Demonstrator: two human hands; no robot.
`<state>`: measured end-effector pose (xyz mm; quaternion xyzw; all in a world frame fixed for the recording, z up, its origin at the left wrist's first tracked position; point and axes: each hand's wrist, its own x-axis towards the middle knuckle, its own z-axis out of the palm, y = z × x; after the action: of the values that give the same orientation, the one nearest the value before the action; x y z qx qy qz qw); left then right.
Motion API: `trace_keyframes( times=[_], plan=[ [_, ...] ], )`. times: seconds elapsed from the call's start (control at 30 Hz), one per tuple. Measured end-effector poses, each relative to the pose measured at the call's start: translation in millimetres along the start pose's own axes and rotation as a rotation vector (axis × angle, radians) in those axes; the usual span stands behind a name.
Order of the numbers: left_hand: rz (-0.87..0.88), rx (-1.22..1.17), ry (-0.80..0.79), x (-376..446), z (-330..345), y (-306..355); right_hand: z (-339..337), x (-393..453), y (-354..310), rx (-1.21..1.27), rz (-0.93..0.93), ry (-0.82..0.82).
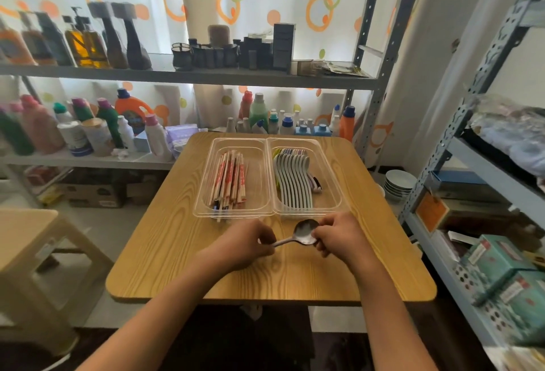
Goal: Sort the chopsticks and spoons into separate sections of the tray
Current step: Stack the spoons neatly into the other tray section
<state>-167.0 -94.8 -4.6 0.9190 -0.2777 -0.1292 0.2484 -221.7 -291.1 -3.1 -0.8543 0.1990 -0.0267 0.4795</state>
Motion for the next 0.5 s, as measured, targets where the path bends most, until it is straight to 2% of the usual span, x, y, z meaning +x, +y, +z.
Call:
trace_keyframes(
  times=[0.17,0.3,0.5],
  plan=[
    [-0.098,-0.363,-0.021,3,-37,14,-26,11,-30,0.094,-0.170,0.043],
    [-0.147,-0.460,-0.040,12,-71,25,-33,32,-60,0.130,-0.302,0.072],
    [-0.157,-0.651,0.001,40,-95,46,-37,71,-96,0.218,-0.396,0.290]
  ],
)
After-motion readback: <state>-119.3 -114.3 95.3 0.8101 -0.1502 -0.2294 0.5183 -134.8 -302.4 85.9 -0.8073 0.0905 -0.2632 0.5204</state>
